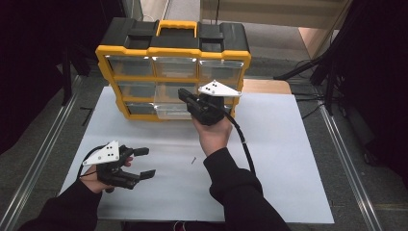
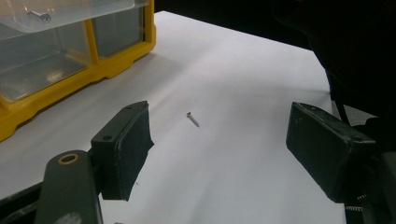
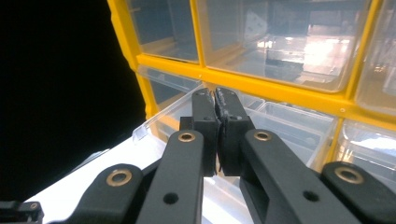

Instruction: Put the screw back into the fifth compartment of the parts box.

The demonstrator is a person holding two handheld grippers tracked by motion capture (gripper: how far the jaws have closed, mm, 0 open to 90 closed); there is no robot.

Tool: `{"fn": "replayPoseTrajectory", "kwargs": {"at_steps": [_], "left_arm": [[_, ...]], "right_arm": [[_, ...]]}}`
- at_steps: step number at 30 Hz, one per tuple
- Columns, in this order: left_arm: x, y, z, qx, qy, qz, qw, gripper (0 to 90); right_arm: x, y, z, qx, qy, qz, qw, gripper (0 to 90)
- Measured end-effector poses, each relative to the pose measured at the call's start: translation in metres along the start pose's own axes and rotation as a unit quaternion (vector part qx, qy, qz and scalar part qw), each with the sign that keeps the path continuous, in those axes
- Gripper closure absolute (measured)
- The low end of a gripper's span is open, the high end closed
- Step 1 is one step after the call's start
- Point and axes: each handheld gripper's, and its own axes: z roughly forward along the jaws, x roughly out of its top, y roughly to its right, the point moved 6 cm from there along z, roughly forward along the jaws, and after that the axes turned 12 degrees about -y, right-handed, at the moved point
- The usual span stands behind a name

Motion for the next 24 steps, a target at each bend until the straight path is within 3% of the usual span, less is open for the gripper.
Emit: {"fn": "replayPoseTrajectory", "kwargs": {"at_steps": [12,24], "left_arm": [[0.000,0.000,-0.001,0.001,0.002,0.000,1.0000,21.7],[0.000,0.000,-0.001,0.001,0.003,0.000,1.0000,21.8]], "right_arm": [[0.001,0.009,0.014,-0.018,-0.013,0.010,0.9997,89.0],[-0.001,0.014,0.017,-0.023,-0.020,0.012,0.9995,88.5]]}}
